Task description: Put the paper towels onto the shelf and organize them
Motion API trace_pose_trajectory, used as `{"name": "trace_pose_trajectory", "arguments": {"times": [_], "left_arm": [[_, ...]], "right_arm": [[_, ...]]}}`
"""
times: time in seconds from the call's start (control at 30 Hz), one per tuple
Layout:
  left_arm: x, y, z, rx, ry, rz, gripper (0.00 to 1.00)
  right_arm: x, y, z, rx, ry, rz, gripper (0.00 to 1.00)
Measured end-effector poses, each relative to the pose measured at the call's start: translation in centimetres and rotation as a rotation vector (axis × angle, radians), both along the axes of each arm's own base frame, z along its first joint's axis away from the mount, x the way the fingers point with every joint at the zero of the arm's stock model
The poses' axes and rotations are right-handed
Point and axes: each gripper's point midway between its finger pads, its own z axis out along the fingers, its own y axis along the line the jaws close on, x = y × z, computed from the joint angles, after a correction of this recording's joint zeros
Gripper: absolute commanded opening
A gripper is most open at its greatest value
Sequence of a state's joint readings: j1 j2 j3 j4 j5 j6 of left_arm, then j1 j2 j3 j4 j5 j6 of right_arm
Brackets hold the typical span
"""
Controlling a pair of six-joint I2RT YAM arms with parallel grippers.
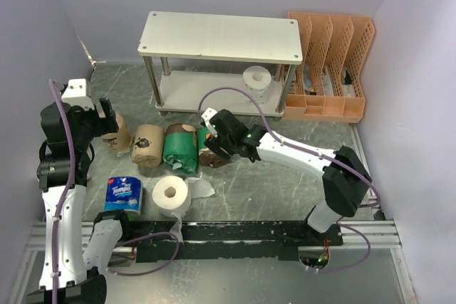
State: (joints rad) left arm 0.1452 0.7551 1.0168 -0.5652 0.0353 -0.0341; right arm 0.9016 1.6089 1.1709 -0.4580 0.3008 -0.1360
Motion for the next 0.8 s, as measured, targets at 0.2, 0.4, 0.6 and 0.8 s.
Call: {"name": "trace_pose_trajectory", "arguments": {"times": [0.2, 0.4, 0.6, 0.8], "left_arm": [[-0.1, 0.0, -0.7, -0.002, 0.013, -0.001, 0.94], [-0.1, -0.1, -1.1, -0.003, 0.021, -0.002, 0.94], [-0.1, -0.1, -1.2, -0.004, 0.018, -0.004, 0.94], [0.0, -0.2, -1.3, -0.006, 0.015, -0.013, 0.94]], "right_arm": [[-1.3, -0.5, 0.0, 0.034, 0.025, 0.022, 0.79], [-2.8, 0.0, -0.3, 0.081, 0.066, 0.051, 0.79], [-3.7, 1.8, 0.0, 0.122, 0.057, 0.080, 0.77], [-2.8, 2.7, -2.3, 0.062, 0.088, 0.065, 0.70]]}}
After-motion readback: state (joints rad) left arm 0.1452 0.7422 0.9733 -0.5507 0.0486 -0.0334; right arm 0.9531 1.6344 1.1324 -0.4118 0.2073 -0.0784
